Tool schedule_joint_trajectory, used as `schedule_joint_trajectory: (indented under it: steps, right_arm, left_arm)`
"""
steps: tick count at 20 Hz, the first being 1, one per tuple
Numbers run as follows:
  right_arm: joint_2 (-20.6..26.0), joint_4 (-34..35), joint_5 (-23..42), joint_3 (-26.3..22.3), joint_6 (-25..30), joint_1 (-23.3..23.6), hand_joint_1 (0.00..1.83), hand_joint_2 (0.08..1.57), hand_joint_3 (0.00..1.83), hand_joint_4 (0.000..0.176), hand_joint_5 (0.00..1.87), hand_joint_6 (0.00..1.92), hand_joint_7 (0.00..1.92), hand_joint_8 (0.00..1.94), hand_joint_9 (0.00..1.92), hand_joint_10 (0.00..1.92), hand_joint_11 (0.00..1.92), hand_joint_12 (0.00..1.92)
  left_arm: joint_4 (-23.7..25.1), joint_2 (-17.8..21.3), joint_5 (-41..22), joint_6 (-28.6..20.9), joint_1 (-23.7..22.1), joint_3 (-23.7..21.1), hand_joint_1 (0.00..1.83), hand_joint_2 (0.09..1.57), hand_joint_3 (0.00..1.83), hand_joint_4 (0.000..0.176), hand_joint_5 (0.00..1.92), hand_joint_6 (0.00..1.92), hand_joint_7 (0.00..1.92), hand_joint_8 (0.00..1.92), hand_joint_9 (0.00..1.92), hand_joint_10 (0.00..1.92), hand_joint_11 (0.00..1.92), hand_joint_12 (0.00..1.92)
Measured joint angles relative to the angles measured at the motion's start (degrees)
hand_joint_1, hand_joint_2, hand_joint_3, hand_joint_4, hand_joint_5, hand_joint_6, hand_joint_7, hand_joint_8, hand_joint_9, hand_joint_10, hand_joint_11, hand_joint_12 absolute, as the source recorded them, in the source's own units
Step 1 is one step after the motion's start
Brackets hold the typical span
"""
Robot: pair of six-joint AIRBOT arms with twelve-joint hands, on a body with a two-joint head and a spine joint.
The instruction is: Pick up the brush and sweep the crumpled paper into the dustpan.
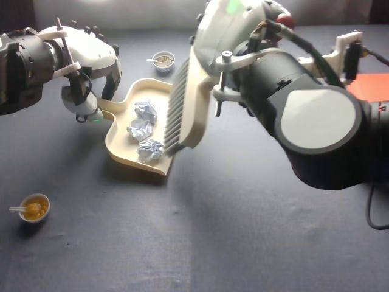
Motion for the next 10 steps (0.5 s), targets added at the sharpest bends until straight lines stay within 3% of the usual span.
schedule_joint_trajectory:
  steps: [1,5,7,8,9,10]
  right_arm:
    - [0.3,1.6,-0.8,-0.1,-1.4,0.0,0.68,1.51,0.00,0.000,1.07,1.92,1.25,1.94,1.38,1.92,1.55,1.92]
    - [0.8,5.0,-1.3,-0.1,-4.0,0.0,0.70,1.51,0.00,0.000,1.08,1.92,1.26,1.94,1.39,1.92,1.56,1.92]
    - [0.1,6.6,-1.0,0.9,-4.5,0.1,0.70,1.51,0.00,0.000,1.09,1.92,1.26,1.94,1.39,1.92,1.56,1.92]
    - [-0.5,6.9,-0.7,1.7,-4.5,0.1,0.71,1.50,0.00,0.000,1.08,1.92,1.25,1.94,1.38,1.92,1.55,1.92]
    - [-0.9,7.0,-0.5,2.4,-4.5,0.1,0.73,1.50,0.00,0.000,1.07,1.92,1.25,1.94,1.37,1.92,1.55,1.92]
    - [-1.5,6.9,0.0,3.5,-4.0,0.2,0.74,1.50,0.00,0.000,1.07,1.92,1.25,1.94,1.38,1.92,1.55,1.92]
  left_arm:
    - [-0.1,0.0,0.0,0.0,0.0,0.0,1.05,1.16,0.00,0.013,0.91,1.10,0.36,0.01,0.27,0.01,0.01,0.47]
    - [-0.3,0.0,0.0,0.0,0.0,0.0,1.06,1.15,0.00,0.004,0.92,1.07,0.38,0.00,0.26,0.00,0.01,0.55]
    - [-0.3,0.0,0.0,0.0,0.0,0.0,1.05,1.16,0.00,0.012,0.91,1.10,0.37,0.00,0.25,0.00,0.00,0.48]
    - [-0.3,0.0,0.2,0.0,0.0,-0.3,1.05,1.15,0.00,0.026,0.92,1.08,0.39,0.00,0.30,0.00,0.02,0.55]
    - [-0.4,0.0,0.2,0.0,0.0,-0.3,1.05,1.15,0.00,0.028,0.92,1.08,0.39,0.00,0.30,0.00,0.02,0.56]
    - [-0.5,0.0,0.0,0.0,0.0,-0.3,1.06,1.14,0.00,0.011,0.94,1.05,0.38,0.00,0.29,0.00,0.02,0.58]
